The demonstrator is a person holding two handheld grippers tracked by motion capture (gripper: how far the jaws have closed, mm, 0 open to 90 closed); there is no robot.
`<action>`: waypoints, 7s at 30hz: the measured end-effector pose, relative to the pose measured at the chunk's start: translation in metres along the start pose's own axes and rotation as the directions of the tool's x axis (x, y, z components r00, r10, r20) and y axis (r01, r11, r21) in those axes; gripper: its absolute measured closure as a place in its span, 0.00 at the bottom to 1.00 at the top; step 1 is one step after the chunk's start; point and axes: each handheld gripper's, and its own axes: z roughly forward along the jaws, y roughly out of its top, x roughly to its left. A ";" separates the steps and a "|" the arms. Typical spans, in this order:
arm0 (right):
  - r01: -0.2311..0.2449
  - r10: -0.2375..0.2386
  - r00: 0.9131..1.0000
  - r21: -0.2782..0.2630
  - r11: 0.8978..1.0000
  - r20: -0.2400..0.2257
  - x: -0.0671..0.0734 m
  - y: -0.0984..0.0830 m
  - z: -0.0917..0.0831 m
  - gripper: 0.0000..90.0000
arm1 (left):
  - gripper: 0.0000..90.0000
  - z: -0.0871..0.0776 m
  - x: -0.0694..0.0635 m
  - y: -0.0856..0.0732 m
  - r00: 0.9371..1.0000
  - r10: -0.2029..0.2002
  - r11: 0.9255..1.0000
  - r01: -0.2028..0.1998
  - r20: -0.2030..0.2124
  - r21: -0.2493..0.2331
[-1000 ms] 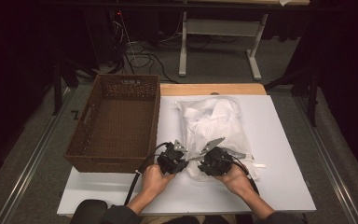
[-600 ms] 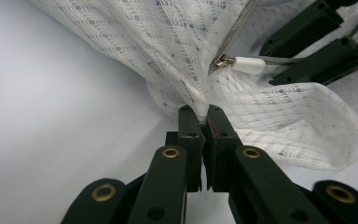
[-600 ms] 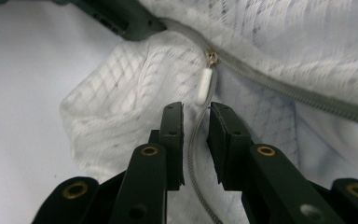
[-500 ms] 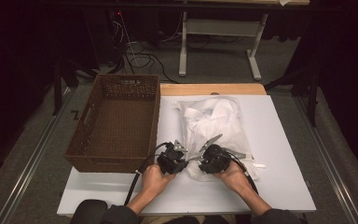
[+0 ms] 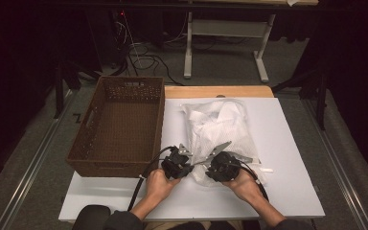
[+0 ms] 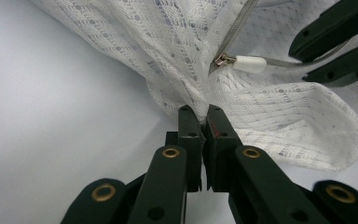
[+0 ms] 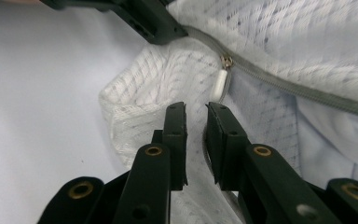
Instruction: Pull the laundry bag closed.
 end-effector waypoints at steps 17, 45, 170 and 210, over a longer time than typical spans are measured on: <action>0.011 -0.010 1.000 -0.049 0.999 0.026 0.001 0.006 -0.014 0.86 | 0.96 0.000 0.000 0.000 1.000 -0.001 1.000 0.001 0.000 -0.001; -0.080 0.081 0.996 -0.013 0.997 0.025 -0.013 0.021 0.028 0.89 | 0.96 0.000 0.000 0.000 1.000 0.003 1.000 -0.003 0.000 -0.001; -0.130 0.143 0.987 -0.147 0.981 0.080 -0.048 -0.050 -0.020 0.97 | 0.95 0.001 0.000 -0.003 1.000 0.023 1.000 -0.023 0.006 -0.015; -0.231 0.259 0.959 -0.218 0.948 0.114 -0.062 -0.072 -0.032 0.97 | 0.95 0.000 -0.001 -0.004 0.999 0.033 0.999 -0.033 -0.003 -0.024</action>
